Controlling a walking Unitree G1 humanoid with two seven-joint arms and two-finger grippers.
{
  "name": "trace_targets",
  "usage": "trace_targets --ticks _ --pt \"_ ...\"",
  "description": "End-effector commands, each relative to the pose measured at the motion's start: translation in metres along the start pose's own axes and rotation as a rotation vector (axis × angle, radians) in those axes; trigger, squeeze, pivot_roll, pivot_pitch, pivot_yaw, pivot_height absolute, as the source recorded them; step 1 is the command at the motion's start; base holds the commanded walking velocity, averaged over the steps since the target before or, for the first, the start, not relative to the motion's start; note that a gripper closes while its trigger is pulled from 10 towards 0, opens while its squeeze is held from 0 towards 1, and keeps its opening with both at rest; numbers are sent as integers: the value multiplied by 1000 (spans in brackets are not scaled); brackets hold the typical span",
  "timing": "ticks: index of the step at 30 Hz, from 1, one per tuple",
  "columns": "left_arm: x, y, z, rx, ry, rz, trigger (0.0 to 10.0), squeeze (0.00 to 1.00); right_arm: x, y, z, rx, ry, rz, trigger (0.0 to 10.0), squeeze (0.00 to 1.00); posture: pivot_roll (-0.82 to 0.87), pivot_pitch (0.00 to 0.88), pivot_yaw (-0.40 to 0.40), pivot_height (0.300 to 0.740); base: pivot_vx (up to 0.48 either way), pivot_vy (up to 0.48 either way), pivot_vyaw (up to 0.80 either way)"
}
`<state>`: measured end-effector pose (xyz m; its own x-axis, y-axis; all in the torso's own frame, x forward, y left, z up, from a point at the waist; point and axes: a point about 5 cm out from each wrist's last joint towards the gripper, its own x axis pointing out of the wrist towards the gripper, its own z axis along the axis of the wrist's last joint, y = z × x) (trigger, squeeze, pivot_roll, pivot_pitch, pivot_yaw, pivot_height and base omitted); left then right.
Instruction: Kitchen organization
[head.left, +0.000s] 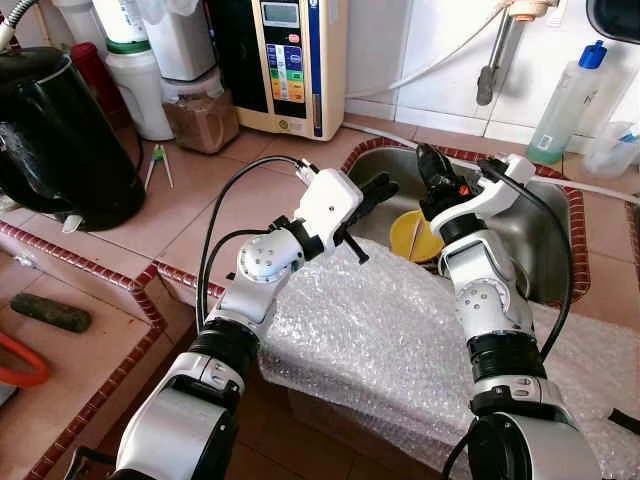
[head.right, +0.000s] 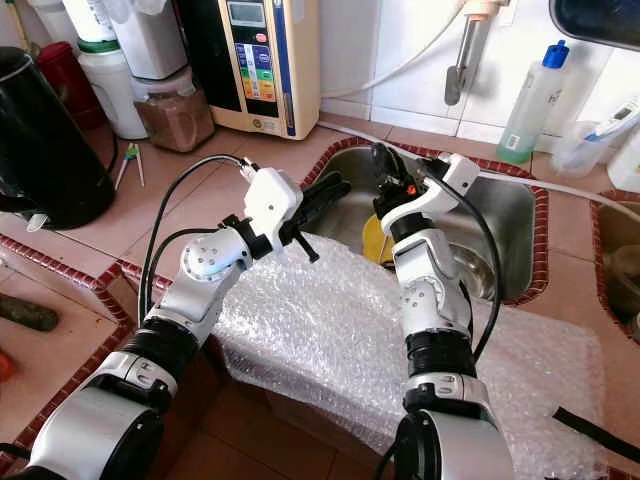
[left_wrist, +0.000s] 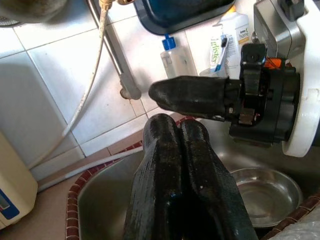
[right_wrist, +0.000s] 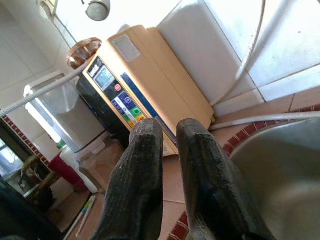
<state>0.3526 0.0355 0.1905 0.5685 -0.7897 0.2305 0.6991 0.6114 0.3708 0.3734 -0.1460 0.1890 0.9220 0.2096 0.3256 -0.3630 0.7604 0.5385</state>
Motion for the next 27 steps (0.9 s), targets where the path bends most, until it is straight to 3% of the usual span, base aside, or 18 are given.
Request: trace_targets --ticks 1,6,10,11,12,13,14,15,16,21,25,27 --pt "-2 2 -2 -3 14 16 0 0 4 1 4 -24 -13 -8 0 0 -39 7 84 740 0 0 0" --pt "-6 4 -6 -11 30 32 0 0 0 -4 2 -71 2 -42 0 0 -44 1 82 740 0 0 0" --pt "-16 12 -14 -35 66 108 0 0 -9 -17 -5 -214 59 -100 0 0 -44 0 74 740 0 0 0" --pt "-19 14 -17 -45 82 140 1686 0 -12 -20 -7 -263 81 -109 0 0 -45 0 71 740 0 0 0" --pt "-21 16 -19 -51 92 160 1686 0 -13 -22 -9 -292 94 -114 0 0 -45 0 70 740 0 0 0" --pt "-24 19 -22 -76 102 193 10000 0 -16 -25 -10 -319 111 -130 10000 961 -45 0 69 740 0 0 0" --pt "-28 22 -25 -103 111 232 10000 224 -19 -29 -12 -345 128 -152 10000 1000 -45 0 66 740 0 0 0" --pt "-28 22 -25 -103 111 232 10000 224 -19 -29 -12 -345 128 -152 10000 1000 -45 0 66 740 0 0 0" --pt "-31 24 -28 -150 113 261 10000 1000 -22 -34 -15 -415 164 -173 10000 1000 -45 0 66 740 0 0 0" --pt "-40 26 -37 -257 141 309 10000 1000 -32 -44 -23 -515 224 -217 10000 1000 -49 1 63 740 0 0 0" --pt "-44 22 -49 -342 221 299 10000 1000 -38 -48 -27 -528 237 -234 10000 1000 -56 0 64 740 0 0 0" --pt "-45 20 -52 -344 243 289 10000 1000 -39 -48 -28 -526 236 -237 10000 1000 -56 0 64 740 0 0 0"
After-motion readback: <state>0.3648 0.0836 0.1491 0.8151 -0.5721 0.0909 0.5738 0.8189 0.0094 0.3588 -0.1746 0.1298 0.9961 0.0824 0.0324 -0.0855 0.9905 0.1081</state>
